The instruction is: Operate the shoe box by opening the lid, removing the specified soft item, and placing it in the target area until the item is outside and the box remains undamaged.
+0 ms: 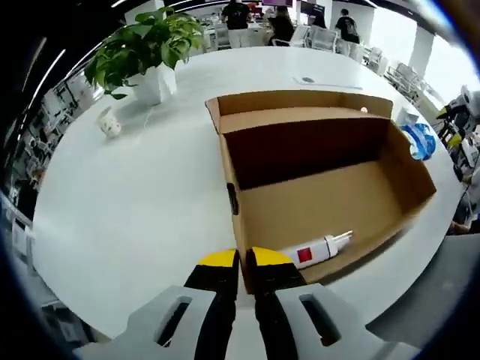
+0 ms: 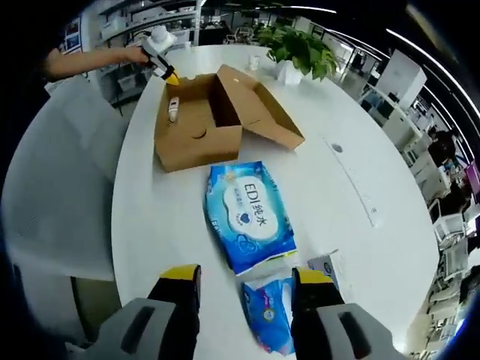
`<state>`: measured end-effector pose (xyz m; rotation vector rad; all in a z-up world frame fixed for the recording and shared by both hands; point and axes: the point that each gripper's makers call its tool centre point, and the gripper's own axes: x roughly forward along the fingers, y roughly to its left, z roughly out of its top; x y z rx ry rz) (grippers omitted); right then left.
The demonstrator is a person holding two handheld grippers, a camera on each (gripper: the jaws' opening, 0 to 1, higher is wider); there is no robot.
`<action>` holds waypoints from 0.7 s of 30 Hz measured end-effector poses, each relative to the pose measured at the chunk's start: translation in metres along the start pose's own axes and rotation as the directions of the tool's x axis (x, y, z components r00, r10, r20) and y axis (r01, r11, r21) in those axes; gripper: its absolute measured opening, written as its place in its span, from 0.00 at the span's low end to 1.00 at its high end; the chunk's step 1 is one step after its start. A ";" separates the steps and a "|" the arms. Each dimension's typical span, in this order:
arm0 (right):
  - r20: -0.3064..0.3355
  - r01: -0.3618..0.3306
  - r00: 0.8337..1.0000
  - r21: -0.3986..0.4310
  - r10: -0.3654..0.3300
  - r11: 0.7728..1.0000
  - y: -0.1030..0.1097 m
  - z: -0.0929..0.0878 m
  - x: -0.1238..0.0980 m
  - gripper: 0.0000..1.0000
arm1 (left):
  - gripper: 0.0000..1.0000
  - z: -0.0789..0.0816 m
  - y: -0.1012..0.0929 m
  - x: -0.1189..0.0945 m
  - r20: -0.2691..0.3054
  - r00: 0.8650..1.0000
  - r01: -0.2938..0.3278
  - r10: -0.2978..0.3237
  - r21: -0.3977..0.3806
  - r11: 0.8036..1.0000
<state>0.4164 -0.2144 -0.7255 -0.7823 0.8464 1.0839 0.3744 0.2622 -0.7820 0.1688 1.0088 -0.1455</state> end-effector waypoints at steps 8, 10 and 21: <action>0.059 0.021 0.998 0.032 -0.023 0.999 0.013 0.031 0.005 0.48 | 0.12 0.009 -0.012 -0.018 0.014 0.999 0.047 -0.049 0.156 0.987; 0.080 0.030 0.996 0.047 -0.033 0.998 0.017 0.039 0.007 0.49 | 0.12 0.012 -0.011 -0.021 0.010 0.999 0.045 -0.047 0.169 0.985; 0.166 0.020 0.985 0.131 -0.041 0.991 0.045 0.074 0.031 0.50 | 0.15 0.031 -0.039 -0.030 -0.039 0.973 0.229 -0.228 0.306 0.924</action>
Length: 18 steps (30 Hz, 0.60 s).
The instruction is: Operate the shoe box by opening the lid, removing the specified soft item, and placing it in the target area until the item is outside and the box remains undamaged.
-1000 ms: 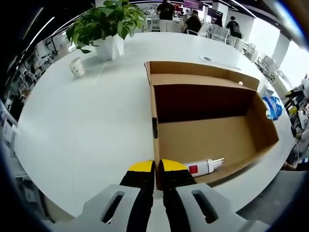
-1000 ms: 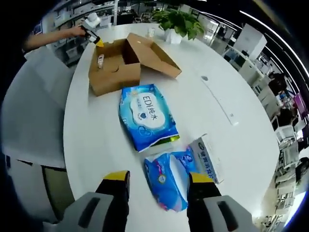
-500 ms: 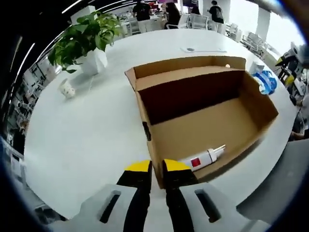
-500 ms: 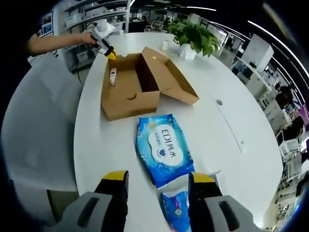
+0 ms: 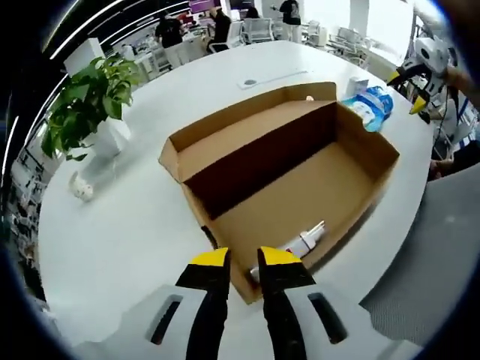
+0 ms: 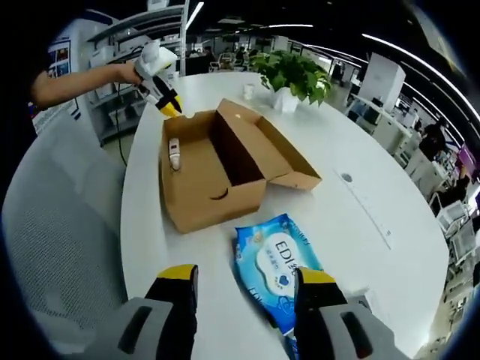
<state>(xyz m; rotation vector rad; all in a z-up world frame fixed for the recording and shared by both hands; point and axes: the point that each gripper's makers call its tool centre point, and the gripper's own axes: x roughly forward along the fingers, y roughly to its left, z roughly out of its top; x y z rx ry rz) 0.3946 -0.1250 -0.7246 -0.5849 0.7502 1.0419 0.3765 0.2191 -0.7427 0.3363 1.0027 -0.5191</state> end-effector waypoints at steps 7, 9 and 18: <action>0.046 0.001 0.999 0.052 -0.003 0.999 0.018 0.015 0.014 0.49 | 0.16 0.011 0.001 0.006 -0.006 0.999 0.033 -0.033 0.124 0.992; 0.052 -0.001 0.999 0.054 -0.001 0.999 0.022 0.016 0.017 0.48 | 0.16 0.010 -0.002 0.009 -0.025 0.998 0.067 -0.064 0.166 0.984; 0.083 -0.005 0.997 0.120 -0.005 0.993 0.039 0.023 0.025 0.48 | 0.19 -0.003 -0.018 0.018 -0.152 0.970 0.227 -0.188 0.306 0.925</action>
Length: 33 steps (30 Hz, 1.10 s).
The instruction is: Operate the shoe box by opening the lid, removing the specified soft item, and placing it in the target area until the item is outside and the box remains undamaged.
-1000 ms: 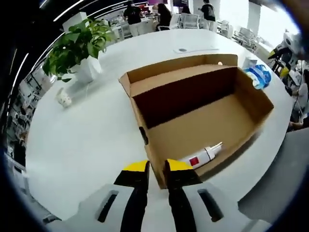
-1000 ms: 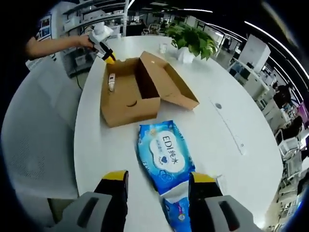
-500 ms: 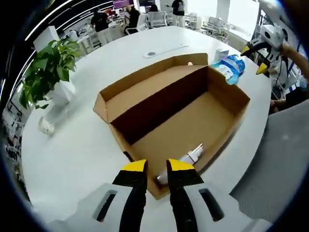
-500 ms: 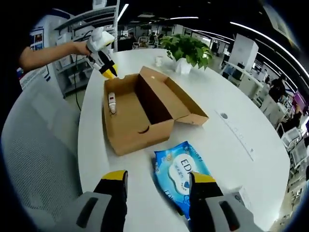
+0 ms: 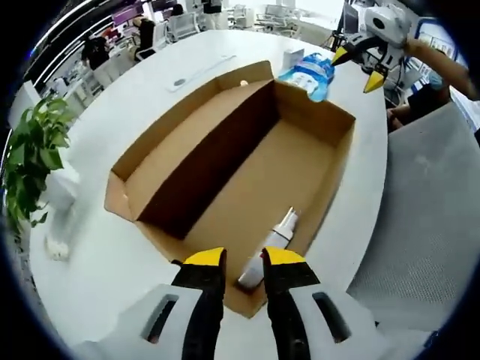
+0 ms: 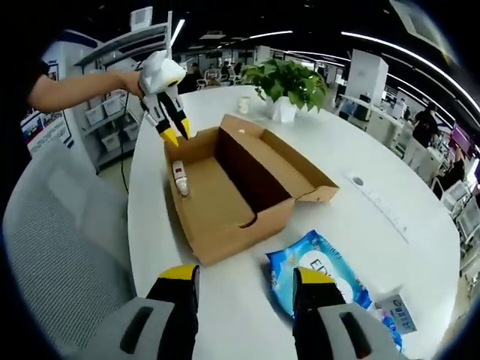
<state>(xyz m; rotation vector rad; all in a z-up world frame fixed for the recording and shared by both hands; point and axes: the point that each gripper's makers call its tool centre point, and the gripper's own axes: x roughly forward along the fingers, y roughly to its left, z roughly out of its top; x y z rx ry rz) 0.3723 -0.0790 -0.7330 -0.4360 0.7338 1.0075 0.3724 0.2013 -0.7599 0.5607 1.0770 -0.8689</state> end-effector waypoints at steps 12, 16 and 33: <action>0.022 0.002 1.000 0.039 -0.003 0.999 0.017 -0.001 0.007 0.49 | 0.25 0.003 -0.013 0.023 -0.103 0.984 0.163 -0.144 0.205 0.965; 0.030 -0.003 1.000 0.054 0.001 0.999 0.019 0.000 0.008 0.49 | 0.28 0.002 -0.017 0.029 -0.145 0.969 0.232 -0.202 0.235 0.944; 0.056 -0.005 0.998 0.096 -0.001 0.995 0.020 -0.001 0.009 0.49 | 0.35 -0.008 -0.022 0.051 -0.288 0.897 0.421 -0.335 0.326 0.846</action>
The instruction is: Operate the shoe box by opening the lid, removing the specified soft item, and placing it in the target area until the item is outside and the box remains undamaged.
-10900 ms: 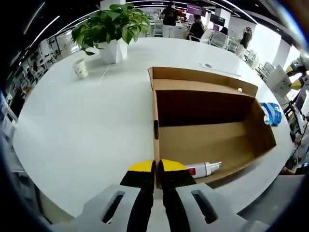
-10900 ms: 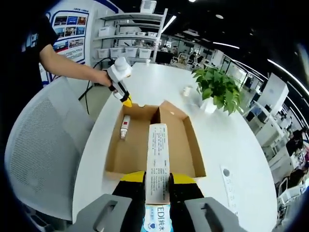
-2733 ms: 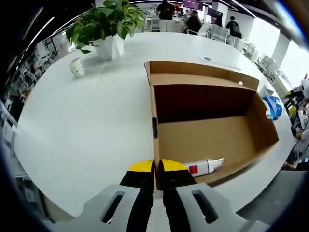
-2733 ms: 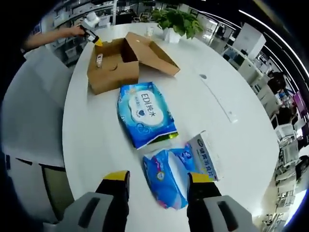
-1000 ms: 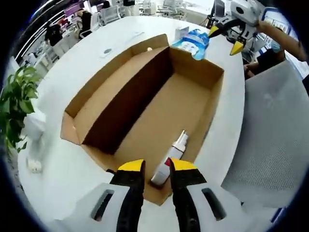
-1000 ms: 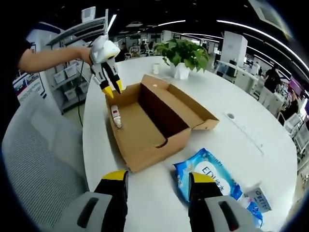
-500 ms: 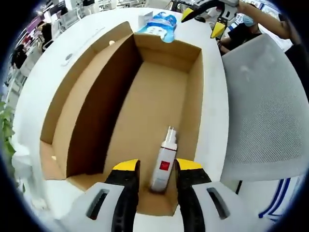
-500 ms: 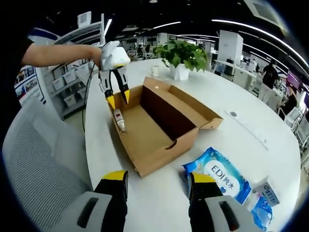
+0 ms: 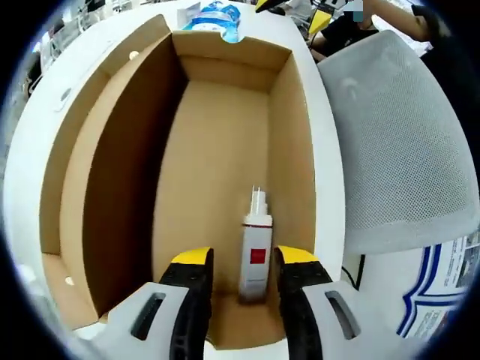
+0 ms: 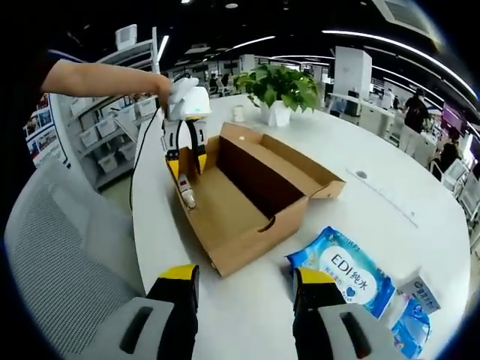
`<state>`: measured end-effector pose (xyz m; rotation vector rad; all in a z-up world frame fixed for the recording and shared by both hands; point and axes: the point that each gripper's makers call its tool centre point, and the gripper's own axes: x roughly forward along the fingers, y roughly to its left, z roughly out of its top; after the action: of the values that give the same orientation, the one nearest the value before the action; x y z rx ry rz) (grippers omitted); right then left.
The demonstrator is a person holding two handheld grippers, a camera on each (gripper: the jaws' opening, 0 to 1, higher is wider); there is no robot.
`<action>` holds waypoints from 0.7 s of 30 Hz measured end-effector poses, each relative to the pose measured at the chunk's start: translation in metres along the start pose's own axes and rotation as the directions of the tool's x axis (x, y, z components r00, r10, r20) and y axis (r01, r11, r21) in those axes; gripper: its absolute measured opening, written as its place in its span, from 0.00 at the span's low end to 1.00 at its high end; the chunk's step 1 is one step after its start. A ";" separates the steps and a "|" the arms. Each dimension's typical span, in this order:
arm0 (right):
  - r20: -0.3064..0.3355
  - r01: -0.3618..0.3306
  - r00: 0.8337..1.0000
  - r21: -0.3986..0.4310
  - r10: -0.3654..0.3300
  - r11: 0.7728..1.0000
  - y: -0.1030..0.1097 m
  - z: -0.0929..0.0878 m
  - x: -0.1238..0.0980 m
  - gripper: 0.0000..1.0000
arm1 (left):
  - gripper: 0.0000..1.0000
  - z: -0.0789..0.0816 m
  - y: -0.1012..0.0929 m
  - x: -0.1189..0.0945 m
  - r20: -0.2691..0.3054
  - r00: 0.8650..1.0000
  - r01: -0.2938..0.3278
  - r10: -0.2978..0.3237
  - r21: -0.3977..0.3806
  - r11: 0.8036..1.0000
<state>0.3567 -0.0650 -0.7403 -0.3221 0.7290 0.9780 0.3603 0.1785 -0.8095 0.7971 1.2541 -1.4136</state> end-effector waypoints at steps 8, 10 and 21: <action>0.018 0.005 1.000 0.037 -0.006 0.999 -0.002 0.001 0.002 0.49 | 0.36 -0.005 0.001 0.014 -0.052 0.998 0.044 -0.041 0.048 0.998; 0.021 0.005 1.000 0.045 -0.006 0.999 -0.002 0.000 0.002 0.49 | 0.35 -0.005 0.001 0.016 -0.055 0.997 0.049 -0.046 0.048 0.998; 0.026 0.006 1.000 0.059 -0.007 0.998 -0.003 0.000 0.006 0.49 | 0.28 -0.006 0.010 0.028 -0.051 0.999 -0.009 0.011 0.041 0.999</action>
<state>0.3617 -0.0631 -0.7445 -0.2597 0.7314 0.9508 0.3622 0.1780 -0.8397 0.8713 1.2613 -1.4226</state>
